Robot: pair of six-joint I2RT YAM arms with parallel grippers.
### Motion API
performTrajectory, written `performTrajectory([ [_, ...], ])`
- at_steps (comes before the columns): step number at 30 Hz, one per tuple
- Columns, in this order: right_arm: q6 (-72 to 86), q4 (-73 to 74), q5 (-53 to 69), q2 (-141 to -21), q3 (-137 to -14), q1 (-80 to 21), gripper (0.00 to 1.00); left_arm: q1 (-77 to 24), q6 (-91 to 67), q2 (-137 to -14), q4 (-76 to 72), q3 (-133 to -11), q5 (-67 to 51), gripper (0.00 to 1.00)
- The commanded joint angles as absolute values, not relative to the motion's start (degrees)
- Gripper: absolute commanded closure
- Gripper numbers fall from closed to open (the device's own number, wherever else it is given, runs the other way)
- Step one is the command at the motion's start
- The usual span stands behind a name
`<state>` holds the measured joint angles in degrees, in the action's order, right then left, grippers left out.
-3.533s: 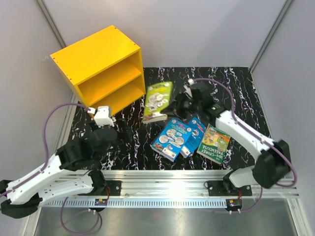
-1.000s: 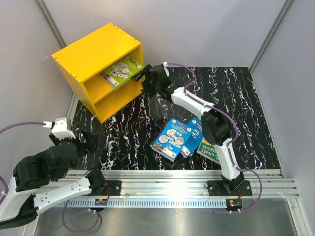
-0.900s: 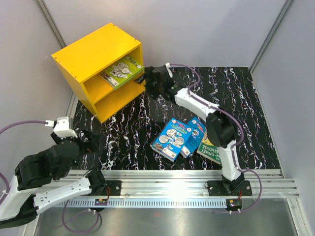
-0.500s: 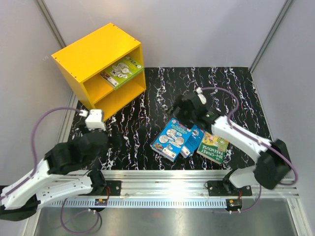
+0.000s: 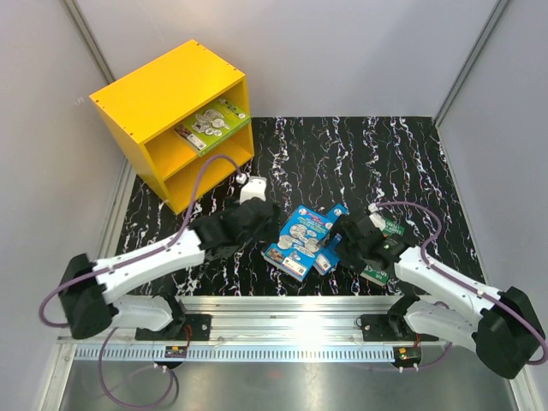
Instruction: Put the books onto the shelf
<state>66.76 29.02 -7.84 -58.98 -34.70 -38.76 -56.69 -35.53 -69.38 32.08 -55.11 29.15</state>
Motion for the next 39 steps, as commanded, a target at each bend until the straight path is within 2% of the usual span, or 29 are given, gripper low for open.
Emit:
performTrajectory([
  [1, 68.5, 23.5, -7.1, -59.6, -31.8, -38.8, 0.0, -54.4, -33.9, -73.9, 23.6, -59.0, 24.8, 0.01],
  [10, 66.8, 14.2, -5.0, -62.4, -29.8, -38.8, 0.0, -46.7, -30.3, -86.5, 13.8, -59.4, 18.2, 0.01],
  [20, 63.5, 26.3, -3.4, -58.5, -39.0, -38.7, 0.0, -45.8, -29.2, -95.2, 9.3, -60.6, 15.3, 0.01],
  [25, 63.5, 22.5, -4.1, -60.0, -38.0, -38.8, 0.0, -45.8, -29.4, -96.3, 8.7, -61.1, 14.2, 0.01],
  [32, 64.2, 11.0, -3.5, -70.7, -33.5, -38.6, 0.0, -45.8, -30.5, -96.2, 7.6, -59.5, 12.6, 0.01],
  [39, 65.0, 2.1, -3.2, -76.4, -31.4, -38.8, 0.06, -45.8, -32.3, -97.0, 6.2, -56.6, 10.4, 0.01],
])
